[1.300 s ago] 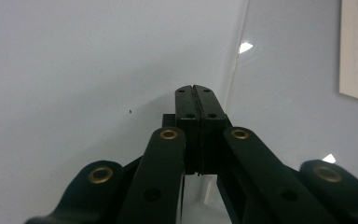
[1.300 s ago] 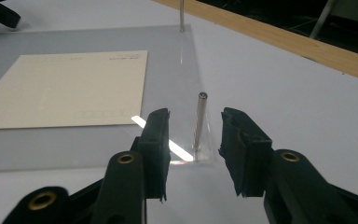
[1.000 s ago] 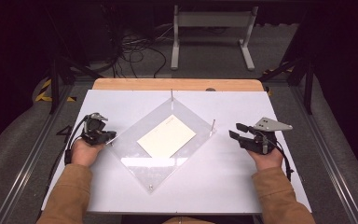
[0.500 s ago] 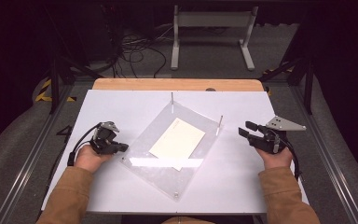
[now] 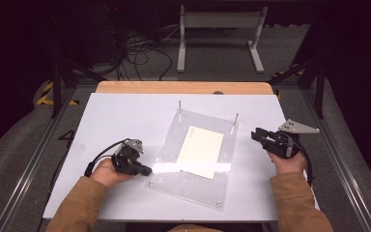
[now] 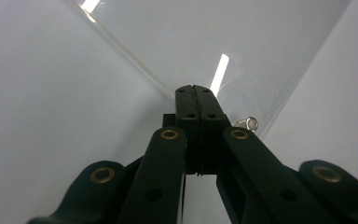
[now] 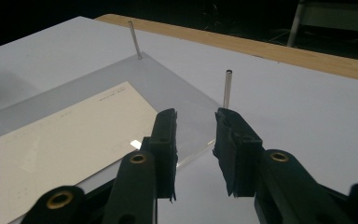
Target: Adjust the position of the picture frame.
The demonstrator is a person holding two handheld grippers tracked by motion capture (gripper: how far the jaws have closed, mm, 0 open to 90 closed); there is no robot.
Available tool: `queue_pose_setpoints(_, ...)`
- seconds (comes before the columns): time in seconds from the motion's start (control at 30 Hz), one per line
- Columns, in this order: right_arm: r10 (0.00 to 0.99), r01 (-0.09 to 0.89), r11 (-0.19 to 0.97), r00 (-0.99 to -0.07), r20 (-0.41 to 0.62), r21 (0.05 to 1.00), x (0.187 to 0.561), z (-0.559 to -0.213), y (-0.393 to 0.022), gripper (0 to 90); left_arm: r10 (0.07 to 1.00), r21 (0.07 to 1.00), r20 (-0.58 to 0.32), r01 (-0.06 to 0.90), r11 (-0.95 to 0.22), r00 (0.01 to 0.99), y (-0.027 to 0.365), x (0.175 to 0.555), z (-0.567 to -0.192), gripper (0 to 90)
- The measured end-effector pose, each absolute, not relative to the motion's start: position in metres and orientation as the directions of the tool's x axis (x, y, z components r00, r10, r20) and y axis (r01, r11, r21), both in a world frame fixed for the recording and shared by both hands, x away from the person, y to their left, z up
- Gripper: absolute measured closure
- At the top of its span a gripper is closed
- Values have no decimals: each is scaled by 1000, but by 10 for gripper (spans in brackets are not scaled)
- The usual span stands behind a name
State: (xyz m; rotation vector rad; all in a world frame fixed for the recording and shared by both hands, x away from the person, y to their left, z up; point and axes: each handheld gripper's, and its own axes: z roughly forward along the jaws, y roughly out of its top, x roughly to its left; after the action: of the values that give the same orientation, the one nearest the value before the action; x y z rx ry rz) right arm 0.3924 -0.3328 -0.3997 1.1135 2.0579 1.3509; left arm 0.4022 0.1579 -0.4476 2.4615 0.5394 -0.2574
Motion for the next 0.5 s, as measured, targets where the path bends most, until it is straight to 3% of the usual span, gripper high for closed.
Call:
queue_pose_setpoints(0.23,827,429,210,-557,74,878,412,-406,-320,677,339,519,-297,449,-728,893,155,402,-447,887)
queue_pose_setpoints(0.5,853,454,271,-521,6,849,456,-410,-302,694,427,592,-281,505,-628,860,164,403,-438,740)
